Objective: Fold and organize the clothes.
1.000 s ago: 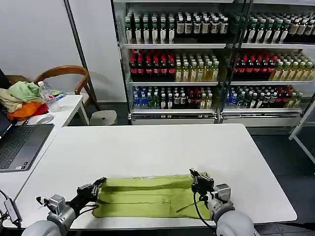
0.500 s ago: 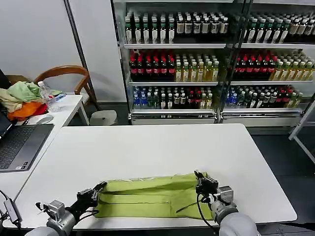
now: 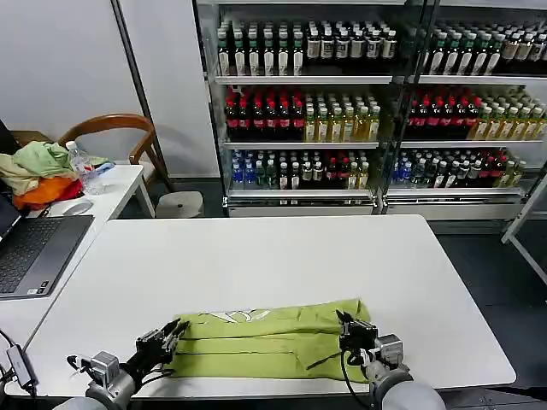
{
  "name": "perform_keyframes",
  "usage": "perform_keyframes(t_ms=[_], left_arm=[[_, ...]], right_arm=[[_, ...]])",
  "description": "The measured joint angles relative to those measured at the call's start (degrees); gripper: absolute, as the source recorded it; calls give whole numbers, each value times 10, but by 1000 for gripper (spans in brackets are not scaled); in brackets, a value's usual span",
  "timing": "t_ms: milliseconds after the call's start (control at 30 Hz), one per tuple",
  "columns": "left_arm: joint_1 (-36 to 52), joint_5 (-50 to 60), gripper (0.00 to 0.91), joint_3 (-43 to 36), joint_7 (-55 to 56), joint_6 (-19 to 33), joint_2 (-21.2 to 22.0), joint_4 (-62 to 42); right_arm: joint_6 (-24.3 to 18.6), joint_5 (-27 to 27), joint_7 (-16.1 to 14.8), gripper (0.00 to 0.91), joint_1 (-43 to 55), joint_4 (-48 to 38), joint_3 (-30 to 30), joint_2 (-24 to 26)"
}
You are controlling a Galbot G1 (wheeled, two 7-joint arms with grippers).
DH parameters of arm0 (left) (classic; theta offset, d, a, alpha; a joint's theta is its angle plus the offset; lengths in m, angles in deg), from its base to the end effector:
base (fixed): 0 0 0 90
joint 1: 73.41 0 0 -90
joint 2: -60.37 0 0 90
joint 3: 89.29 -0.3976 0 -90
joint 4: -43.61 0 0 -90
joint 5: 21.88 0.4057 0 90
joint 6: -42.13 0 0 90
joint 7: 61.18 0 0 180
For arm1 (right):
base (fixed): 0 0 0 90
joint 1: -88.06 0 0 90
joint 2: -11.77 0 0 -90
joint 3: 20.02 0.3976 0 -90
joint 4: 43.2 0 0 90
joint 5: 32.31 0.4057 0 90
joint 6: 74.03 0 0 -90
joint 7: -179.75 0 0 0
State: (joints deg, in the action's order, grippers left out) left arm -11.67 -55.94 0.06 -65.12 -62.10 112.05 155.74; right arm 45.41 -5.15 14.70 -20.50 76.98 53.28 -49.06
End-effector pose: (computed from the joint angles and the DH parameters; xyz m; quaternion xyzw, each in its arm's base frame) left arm 0.2388 0.1484 -0.3494 -0.1545 -0.9643 -0.0134 0.2147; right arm 0.2490 -0.0064 -0.3138 0.1219 -0.9626 0.0337 0.2394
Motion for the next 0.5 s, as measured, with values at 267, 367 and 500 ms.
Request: perform_keyframes(t_ms=[267, 367, 500], left_arm=[[-5, -24, 907, -3, 62, -9, 0, 30], [-11, -44, 907, -14, 110, -22, 5, 49], [-12, -63, 907, -33, 170, -32, 13, 62]], right_arm=[[1, -21, -5, 907, -33, 38, 27, -2], [2, -29, -6, 907, -47, 56, 43, -5], [2, -36, -5, 907, -61, 72, 62, -9]])
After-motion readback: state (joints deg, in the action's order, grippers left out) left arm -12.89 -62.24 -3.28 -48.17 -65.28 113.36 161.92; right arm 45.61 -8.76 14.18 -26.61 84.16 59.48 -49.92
